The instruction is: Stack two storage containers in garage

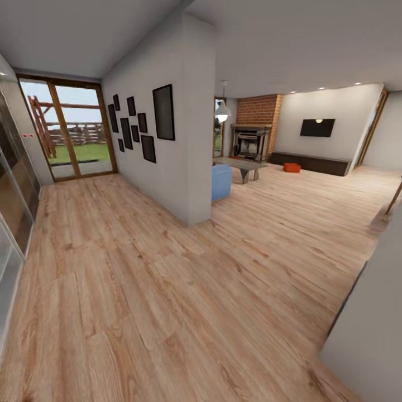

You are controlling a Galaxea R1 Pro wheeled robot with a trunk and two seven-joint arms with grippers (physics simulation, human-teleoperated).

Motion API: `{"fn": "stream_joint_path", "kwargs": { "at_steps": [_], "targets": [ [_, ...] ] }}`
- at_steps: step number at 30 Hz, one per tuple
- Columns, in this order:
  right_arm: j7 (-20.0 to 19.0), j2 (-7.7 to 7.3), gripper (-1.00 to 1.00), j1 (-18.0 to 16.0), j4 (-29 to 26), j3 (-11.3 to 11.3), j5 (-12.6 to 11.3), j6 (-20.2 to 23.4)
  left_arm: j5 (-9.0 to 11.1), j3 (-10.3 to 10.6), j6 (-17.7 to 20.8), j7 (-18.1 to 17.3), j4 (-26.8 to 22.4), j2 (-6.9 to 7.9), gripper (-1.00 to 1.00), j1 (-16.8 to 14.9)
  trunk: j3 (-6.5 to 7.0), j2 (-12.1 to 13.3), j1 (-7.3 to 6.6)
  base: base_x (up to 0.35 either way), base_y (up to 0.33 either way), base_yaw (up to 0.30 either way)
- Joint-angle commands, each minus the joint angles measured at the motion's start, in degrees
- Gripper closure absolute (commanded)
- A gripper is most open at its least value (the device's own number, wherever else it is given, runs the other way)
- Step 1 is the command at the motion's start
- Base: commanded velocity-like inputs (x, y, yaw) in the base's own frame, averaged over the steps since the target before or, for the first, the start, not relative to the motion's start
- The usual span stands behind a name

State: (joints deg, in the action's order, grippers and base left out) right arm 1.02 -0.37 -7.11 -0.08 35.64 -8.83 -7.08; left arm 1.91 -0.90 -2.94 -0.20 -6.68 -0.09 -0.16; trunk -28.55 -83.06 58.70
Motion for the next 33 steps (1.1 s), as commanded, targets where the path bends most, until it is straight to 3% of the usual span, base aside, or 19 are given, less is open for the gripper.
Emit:
{"fn": "stream_joint_path", "kwargs": {
  "at_steps": [1, 22, 33],
  "targets": [
    [0.1, -0.03, -1.00, 0.0, 0.0, 0.5, -0.6, -0.2, 0.2, -0.1, -0.1, 0.0, 0.0, -0.01, -1.00, 0.0, -0.05, 0.0, 0.03, 0.322, 0.000, 0.269],
    [0.1, -0.15, -1.00, 0.0, 0.0, 0.6, -0.7, -0.2, 0.2, -0.1, -0.1, 0.0, 0.0, -0.09, -1.00, 0.0, -0.05, 0.0, 0.03, 0.322, 0.000, 0.267],
    [0.1, -0.16, -1.00, 0.0, 0.0, 0.4, -1.1, -0.3, 0.2, 0.0, 0.4, -0.1, 0.1, -0.10, -1.00, 0.0, -0.05, 0.0, 0.03, 0.322, 0.000, 0.006]
  ]
}}
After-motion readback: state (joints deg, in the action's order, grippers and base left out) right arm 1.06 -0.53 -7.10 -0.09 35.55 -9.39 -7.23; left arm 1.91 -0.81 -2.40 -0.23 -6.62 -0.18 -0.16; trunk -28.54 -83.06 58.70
